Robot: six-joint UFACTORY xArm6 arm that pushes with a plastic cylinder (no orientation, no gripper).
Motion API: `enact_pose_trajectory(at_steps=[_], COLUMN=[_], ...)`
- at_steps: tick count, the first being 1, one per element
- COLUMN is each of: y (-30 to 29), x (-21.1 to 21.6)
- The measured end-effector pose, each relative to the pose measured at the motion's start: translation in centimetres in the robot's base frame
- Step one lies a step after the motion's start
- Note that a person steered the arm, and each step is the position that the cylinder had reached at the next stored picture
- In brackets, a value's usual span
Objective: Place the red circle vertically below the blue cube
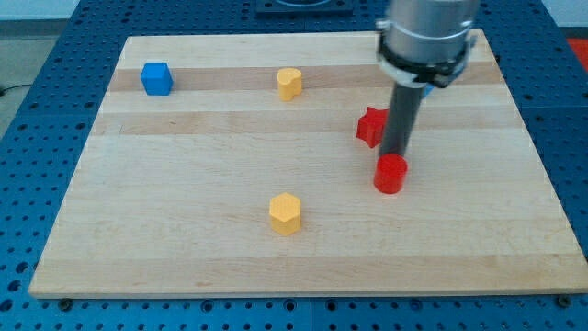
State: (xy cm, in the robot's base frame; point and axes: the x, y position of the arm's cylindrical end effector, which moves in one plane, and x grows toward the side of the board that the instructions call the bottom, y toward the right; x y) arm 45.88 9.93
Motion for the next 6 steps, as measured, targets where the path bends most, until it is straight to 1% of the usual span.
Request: enact_pose_trajectory(at_steps=[1,2,3,4,5,6], y=[2.8,6.5,6.2,0.3,-7.6,-7.1], x=[1.1,1.1,2.8,3.1,3.2,4.8])
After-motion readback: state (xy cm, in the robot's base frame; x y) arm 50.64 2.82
